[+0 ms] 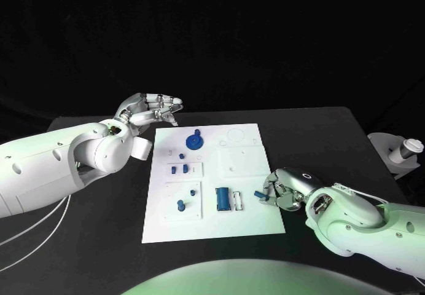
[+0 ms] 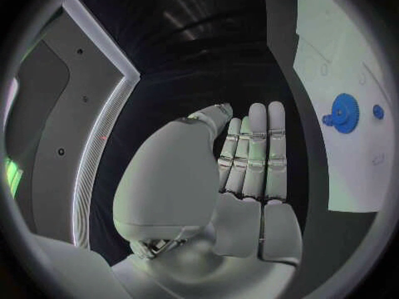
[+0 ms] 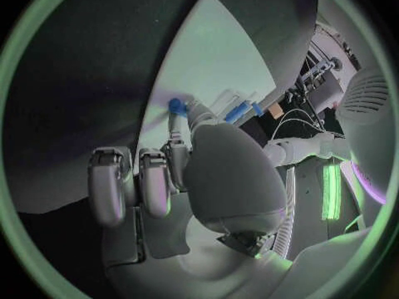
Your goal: Assemble the parts on the task board
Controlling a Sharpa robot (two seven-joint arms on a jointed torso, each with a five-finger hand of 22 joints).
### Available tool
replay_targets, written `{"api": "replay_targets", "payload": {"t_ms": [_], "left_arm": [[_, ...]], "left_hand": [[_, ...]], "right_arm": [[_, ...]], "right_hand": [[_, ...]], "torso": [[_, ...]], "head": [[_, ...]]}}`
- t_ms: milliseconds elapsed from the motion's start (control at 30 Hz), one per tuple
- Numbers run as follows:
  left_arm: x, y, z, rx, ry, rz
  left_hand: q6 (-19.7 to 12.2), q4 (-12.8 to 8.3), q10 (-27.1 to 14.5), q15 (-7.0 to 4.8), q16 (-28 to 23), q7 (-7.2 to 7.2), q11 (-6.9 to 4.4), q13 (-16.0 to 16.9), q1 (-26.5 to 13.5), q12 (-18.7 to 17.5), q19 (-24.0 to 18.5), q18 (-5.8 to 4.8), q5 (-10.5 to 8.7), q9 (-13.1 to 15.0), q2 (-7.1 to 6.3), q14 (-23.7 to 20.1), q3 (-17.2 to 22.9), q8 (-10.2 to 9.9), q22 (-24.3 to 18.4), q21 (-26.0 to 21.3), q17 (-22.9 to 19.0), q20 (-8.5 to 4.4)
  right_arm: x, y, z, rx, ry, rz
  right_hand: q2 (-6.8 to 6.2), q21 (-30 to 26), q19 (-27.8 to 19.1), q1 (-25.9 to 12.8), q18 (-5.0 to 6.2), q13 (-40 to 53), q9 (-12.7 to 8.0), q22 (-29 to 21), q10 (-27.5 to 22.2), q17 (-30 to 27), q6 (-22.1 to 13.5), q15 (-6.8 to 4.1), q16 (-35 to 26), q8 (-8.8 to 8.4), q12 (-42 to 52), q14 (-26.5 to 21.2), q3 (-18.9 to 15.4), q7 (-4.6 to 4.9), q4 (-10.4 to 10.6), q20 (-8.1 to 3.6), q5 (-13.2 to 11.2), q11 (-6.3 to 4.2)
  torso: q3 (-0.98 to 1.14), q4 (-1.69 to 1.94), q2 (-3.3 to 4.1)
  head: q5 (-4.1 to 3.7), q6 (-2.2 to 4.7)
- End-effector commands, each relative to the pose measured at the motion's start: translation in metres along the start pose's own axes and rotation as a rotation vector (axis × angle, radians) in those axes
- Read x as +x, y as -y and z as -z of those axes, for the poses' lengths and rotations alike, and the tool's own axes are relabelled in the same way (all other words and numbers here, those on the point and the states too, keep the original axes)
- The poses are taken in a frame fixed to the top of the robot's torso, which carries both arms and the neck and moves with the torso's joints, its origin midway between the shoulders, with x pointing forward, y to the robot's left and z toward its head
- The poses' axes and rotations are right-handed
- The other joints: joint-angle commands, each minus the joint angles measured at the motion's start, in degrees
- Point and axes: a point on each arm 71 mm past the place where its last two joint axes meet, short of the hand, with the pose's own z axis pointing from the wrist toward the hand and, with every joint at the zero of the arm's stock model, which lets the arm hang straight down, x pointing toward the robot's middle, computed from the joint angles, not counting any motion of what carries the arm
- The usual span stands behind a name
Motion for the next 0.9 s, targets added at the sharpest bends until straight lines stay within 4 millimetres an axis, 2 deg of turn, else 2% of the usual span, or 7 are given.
{"api": "replay_targets", "payload": {"t_ms": [33,67,100,200,300,500,900], "left_arm": [[0.002,0.001,0.0,0.007,-0.019,0.009],[0.002,0.001,0.0,0.007,-0.018,0.009],[0.002,0.001,0.0,0.006,-0.018,0.009],[0.002,0.001,0.001,0.006,-0.018,0.009],[0.002,0.001,0.001,0.006,-0.018,0.009],[0.002,0.001,0.001,0.005,-0.017,0.009],[0.003,0.001,0.001,0.004,-0.019,0.01]], "left_hand": [[-0.4,-0.09,-0.38,0.03,0.35,0.01,0.08,-0.06,-0.37,0.36,-0.25,0.63,0.26,-0.08,0.0,-0.37,0.3,0.38,0.05,0.3,-0.06,0.0],[-0.4,-0.09,-0.38,0.03,0.35,0.01,0.08,-0.06,-0.37,0.36,-0.25,0.63,0.26,-0.08,0.0,-0.37,0.3,0.38,0.05,0.3,-0.06,0.0],[-0.4,-0.09,-0.38,0.03,0.35,0.01,0.08,-0.06,-0.37,0.36,-0.25,0.63,0.26,-0.08,0.0,-0.37,0.3,0.38,0.05,0.3,-0.06,0.0],[-0.43,-0.06,-0.42,0.04,0.37,0.01,0.08,-0.07,-0.46,0.41,-0.28,0.64,0.27,-0.09,0.06,-0.37,0.36,0.42,0.07,0.31,-0.06,0.01],[-0.44,-0.08,-0.43,0.04,0.38,0.01,0.08,-0.08,-0.46,0.41,-0.28,0.64,0.27,-0.09,0.06,-0.37,0.38,0.42,0.07,0.31,-0.06,0.01],[-0.44,-0.08,-0.43,0.04,0.38,0.01,0.08,-0.08,-0.46,0.41,-0.28,0.64,0.27,-0.09,0.06,-0.37,0.38,0.42,0.07,0.31,-0.06,0.01],[-0.47,-0.15,-0.47,0.03,0.39,0.01,0.07,-0.09,-0.43,0.44,-0.3,0.65,0.28,-0.1,0.07,-0.38,0.45,0.45,0.09,0.33,-0.06,0.01]], "right_arm": [[0.008,0.005,0.0,0.026,-0.039,0.065],[0.008,0.004,0.0,0.026,-0.039,0.066],[0.008,0.004,0.0,0.025,-0.037,0.066],[0.008,0.002,0.001,0.023,-0.029,0.061],[0.006,-0.001,0.003,0.019,-0.014,0.044],[-0.002,-0.013,0.006,0.0,0.034,-0.017],[-0.002,-0.035,0.002,-0.008,0.011,-0.157]], "right_hand": [[1.47,0.44,5.08,4.14,-0.65,5.33,0.12,14.25,-0.13,12.6,0.56,-0.55,0.08,0.01,-0.39,5.53,3.79,-0.05,-1.44,-0.63,3.27,-0.49],[0.28,0.53,5.11,3.9,-0.67,5.31,0.52,14.28,-0.1,12.73,0.32,-0.3,0.13,0.24,-0.44,5.56,6.68,0.56,-2.03,-0.61,6.35,-0.36],[0.02,0.59,5.12,3.91,-0.69,5.26,0.71,14.29,-0.1,12.7,0.21,-0.25,0.12,0.37,-0.52,5.55,7.95,0.49,-2.37,-0.51,7.01,-0.24],[-3.41,0.66,5.14,-0.63,-0.69,5.19,2.98,14.31,0.21,12.75,-0.57,0.06,0.13,2.05,-0.63,5.56,17.44,0.67,-4.51,-0.21,8.34,0.0],[-4.36,0.83,5.19,-3.39,-0.73,5.23,4.26,14.35,0.39,12.82,-0.97,-0.07,0.15,3.04,-0.57,5.58,20.91,0.61,-6.04,-0.21,9.8,-0.1],[-4.93,1.2,5.3,-7.53,-0.8,5.38,5.56,14.45,0.66,12.94,-1.29,-0.27,0.2,4.01,-0.37,5.6,24.3,0.33,-7.33,-0.36,12.29,-0.25],[-5.3,1.53,5.4,-12.21,-0.86,5.64,6.09,14.53,0.91,13.16,-1.14,-0.46,0.29,4.36,0.0,5.66,25.69,-0.03,-6.94,-0.52,13.56,-0.49]], "torso": [[-0.04,-0.01,0.01],[-0.04,-0.03,0.0],[-0.03,-0.04,0.0],[-0.04,-0.05,-0.01],[-0.04,-0.1,-0.04],[-0.02,-0.07,-0.02],[0.02,0.0,0.04]], "head": [[0.05,0.01],[0.09,0.01],[0.1,0.01],[0.14,0.05],[0.17,0.12],[0.13,0.24],[-0.09,0.16]]}}
